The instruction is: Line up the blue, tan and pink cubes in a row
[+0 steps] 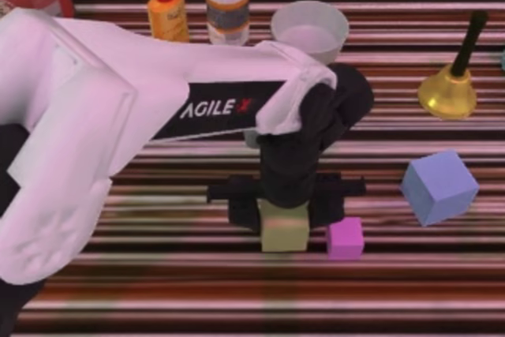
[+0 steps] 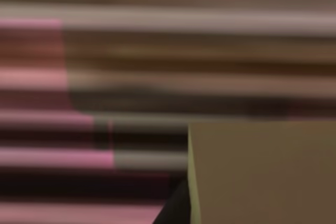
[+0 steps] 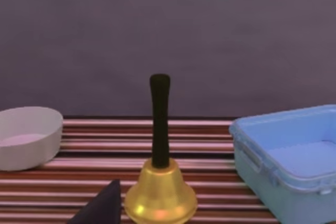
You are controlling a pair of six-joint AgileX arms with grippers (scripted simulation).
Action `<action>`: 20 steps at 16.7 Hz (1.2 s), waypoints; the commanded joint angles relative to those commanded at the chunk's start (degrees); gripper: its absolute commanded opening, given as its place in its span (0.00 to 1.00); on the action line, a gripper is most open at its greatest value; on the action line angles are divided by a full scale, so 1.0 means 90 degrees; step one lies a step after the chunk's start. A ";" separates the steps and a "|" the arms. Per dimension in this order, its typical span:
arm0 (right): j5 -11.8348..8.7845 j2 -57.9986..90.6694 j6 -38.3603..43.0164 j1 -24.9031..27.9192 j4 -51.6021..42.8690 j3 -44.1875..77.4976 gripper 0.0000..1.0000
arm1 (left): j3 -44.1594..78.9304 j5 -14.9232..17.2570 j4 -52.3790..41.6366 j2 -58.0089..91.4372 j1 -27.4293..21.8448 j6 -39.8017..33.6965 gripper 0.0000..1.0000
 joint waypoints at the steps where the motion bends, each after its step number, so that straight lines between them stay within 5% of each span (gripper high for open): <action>1: 0.0000 0.0000 0.0000 0.0000 0.0000 0.0000 1.00 | 0.0000 0.0000 0.0000 0.0000 0.0000 0.0000 0.38; 9: 0.0000 0.0000 0.0000 0.0000 0.0000 0.0000 1.00 | 0.0000 0.0000 0.0000 0.0000 0.0000 0.0000 0.98; 20: 0.0000 0.0000 0.0000 0.0000 0.0000 0.0000 1.00 | 0.0104 -0.0005 -0.0112 -0.0031 0.0005 -0.0003 1.00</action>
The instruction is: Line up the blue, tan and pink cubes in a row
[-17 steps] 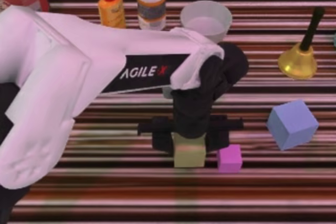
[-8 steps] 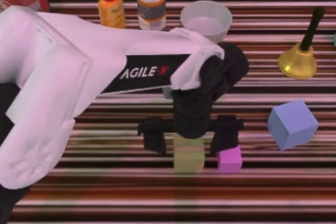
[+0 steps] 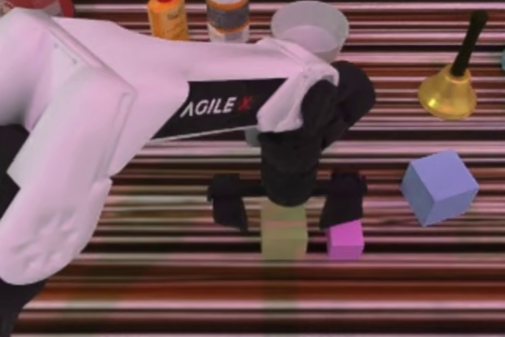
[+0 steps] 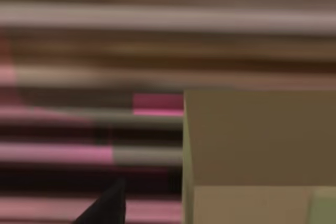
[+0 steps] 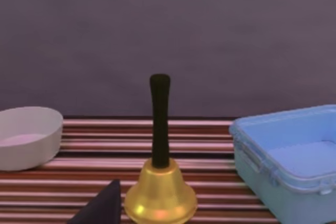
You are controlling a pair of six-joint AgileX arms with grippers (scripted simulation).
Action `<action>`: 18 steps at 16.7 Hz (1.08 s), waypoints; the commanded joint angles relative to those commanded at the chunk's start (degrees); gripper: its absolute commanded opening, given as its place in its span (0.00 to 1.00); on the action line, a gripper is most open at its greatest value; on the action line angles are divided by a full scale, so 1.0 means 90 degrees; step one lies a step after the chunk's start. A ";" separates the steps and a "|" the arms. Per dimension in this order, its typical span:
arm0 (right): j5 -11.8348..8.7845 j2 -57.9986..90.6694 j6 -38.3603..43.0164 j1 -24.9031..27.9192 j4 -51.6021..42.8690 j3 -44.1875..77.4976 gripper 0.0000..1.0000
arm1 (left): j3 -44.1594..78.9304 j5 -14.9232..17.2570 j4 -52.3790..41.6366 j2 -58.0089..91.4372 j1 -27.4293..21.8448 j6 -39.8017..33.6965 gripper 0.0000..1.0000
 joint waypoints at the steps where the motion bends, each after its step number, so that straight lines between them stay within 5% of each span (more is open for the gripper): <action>1: 0.0000 0.0000 0.0000 0.0000 0.0000 0.0000 1.00 | 0.0121 -0.0007 -0.0156 -0.0044 0.0011 -0.0009 1.00; 7: 0.0000 0.0000 0.0000 0.0000 0.0000 0.0000 1.00 | 0.0914 0.0000 -0.1388 -0.0450 0.0106 -0.0028 1.00; 13: -0.0004 0.0055 -0.0002 0.0014 -0.0040 0.0055 1.00 | 0.0853 -0.0005 -0.1349 -0.0501 0.0104 -0.0018 1.00; 18: -0.0020 0.1204 -0.0021 0.0221 -0.0784 0.1119 1.00 | -0.0307 -0.0060 -0.0581 -0.1808 0.0748 0.0167 1.00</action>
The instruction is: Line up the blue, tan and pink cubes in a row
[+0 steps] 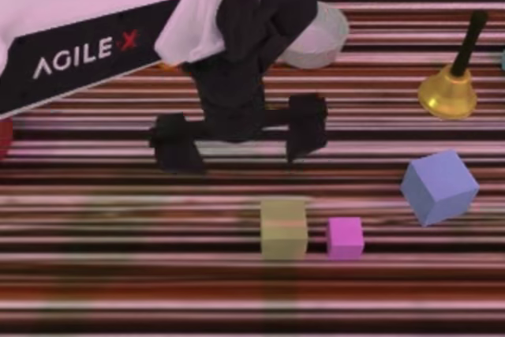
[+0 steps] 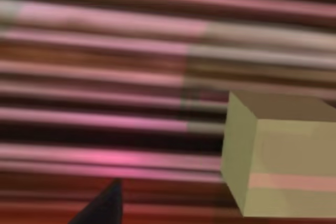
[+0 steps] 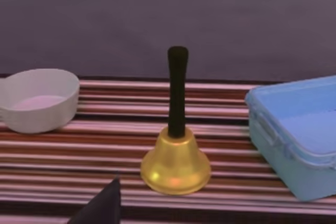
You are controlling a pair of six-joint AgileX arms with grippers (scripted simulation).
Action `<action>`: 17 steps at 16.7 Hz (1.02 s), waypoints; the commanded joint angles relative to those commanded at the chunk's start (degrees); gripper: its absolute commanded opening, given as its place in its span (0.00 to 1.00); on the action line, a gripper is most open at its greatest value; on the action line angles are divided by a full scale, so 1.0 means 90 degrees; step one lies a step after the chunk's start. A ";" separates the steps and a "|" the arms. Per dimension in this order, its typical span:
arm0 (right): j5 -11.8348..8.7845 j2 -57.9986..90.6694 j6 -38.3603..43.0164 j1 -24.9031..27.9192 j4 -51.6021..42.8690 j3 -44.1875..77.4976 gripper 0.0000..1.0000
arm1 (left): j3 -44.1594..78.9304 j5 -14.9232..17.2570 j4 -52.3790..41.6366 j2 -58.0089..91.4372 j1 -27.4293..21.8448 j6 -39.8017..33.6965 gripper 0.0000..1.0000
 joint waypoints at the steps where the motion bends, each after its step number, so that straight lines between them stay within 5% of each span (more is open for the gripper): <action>1: 0.0002 0.0406 -0.0008 0.0059 -0.0240 0.0340 1.00 | -0.0380 -0.0011 0.0240 -0.0459 0.0208 0.0071 1.00; 7: 0.0033 0.3793 -0.0098 0.0485 -0.2044 0.2739 1.00 | -0.3421 -0.0060 0.2041 -0.4201 0.1731 0.0938 1.00; 17: 0.0058 0.9475 -0.0258 0.1234 -0.5086 0.6640 1.00 | -0.8611 0.0009 0.5289 -1.0347 0.3967 0.3730 1.00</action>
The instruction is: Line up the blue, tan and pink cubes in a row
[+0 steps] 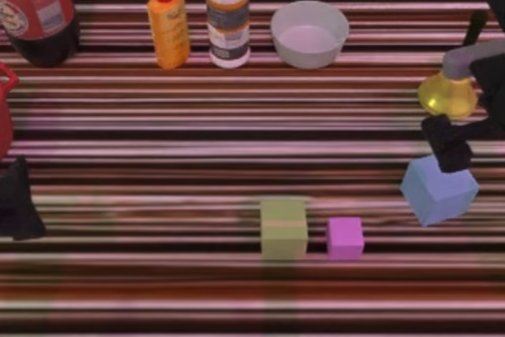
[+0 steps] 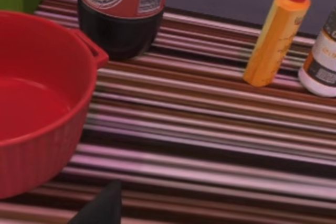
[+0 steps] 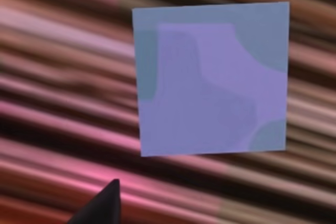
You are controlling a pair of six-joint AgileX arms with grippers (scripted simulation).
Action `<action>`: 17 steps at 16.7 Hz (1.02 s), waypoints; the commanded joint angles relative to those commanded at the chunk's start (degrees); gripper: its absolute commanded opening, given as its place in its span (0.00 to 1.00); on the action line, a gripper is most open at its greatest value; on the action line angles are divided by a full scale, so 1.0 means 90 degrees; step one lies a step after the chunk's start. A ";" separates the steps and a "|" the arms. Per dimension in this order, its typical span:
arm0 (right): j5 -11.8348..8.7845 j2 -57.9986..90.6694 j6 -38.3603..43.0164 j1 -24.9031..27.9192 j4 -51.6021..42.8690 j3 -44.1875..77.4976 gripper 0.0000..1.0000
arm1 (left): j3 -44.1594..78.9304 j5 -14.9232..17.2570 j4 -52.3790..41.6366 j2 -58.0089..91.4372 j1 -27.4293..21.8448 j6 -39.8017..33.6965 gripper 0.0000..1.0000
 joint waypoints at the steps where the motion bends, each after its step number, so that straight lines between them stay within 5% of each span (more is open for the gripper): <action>1: -0.0004 0.0377 -0.0008 0.0056 -0.0211 0.0311 1.00 | -0.0335 0.0022 0.0266 -0.0413 0.0141 0.0260 1.00; 7: -0.0028 0.1745 -0.0036 0.0251 -0.0920 0.1487 1.00 | -0.1471 0.0122 0.1342 -0.2011 0.0634 0.1294 1.00; 17: -0.0030 0.2016 -0.0043 0.0252 -0.0491 0.1279 1.00 | -0.1512 0.0127 0.1388 -0.2081 0.0651 0.1337 1.00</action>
